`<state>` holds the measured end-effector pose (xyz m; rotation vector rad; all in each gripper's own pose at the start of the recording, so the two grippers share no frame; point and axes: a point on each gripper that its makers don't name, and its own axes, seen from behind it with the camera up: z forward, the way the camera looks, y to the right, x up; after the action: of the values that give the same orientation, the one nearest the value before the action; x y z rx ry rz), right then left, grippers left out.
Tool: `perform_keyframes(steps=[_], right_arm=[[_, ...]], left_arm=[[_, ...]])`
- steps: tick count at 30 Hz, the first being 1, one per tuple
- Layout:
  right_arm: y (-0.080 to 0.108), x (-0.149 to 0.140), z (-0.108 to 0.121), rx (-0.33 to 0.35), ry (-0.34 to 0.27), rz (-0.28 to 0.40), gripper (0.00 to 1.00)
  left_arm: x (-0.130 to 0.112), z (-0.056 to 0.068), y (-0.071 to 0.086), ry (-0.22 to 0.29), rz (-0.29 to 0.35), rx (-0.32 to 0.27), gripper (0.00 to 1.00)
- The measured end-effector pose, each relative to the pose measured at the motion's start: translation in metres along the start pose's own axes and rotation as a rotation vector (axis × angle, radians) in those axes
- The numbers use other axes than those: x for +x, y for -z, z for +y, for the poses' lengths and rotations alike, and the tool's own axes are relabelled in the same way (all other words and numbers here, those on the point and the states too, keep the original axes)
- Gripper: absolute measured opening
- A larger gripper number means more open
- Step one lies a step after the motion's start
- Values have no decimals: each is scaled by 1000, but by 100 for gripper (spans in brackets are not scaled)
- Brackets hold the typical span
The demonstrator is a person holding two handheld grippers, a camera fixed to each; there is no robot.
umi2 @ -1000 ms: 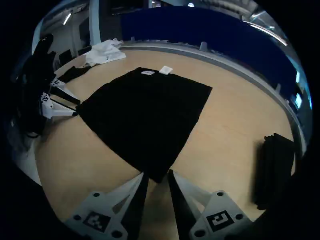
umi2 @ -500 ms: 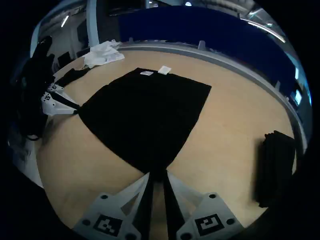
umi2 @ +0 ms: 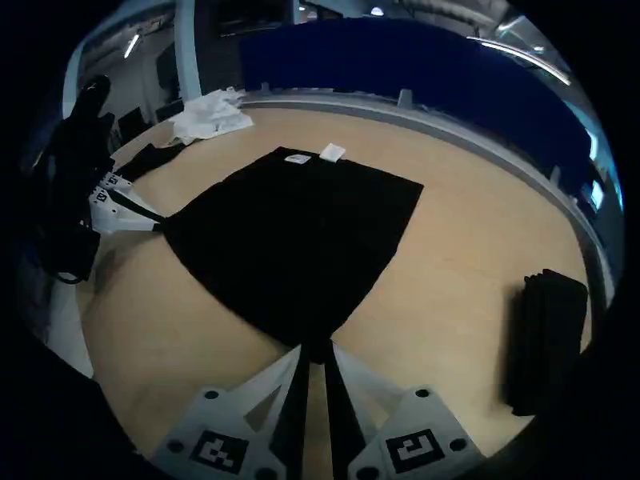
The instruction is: Fold towel
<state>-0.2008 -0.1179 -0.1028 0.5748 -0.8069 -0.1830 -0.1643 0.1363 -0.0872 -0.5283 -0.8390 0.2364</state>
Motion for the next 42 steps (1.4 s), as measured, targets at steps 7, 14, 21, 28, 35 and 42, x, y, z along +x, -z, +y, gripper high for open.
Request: perform_keyframes(steps=[7,14,21,28,35,42], right_arm=[[18,22,-2,3,-7,33,13],[44,43,-7,13,-1,59,13],[71,62,-13,25,-6,76,13],[96,74,-18,44,-29,85,13],[106,70,-21,57,-34,66,13],[104,70,-20,56,-33,62,13]], left_arm=[[7,3,22,28,0,-8,9],[17,6,47,54,2,-13,9],[30,13,75,76,12,-25,9],[38,21,100,105,14,-43,9],[39,25,110,118,12,-54,9],[38,24,107,129,8,-52,9]])
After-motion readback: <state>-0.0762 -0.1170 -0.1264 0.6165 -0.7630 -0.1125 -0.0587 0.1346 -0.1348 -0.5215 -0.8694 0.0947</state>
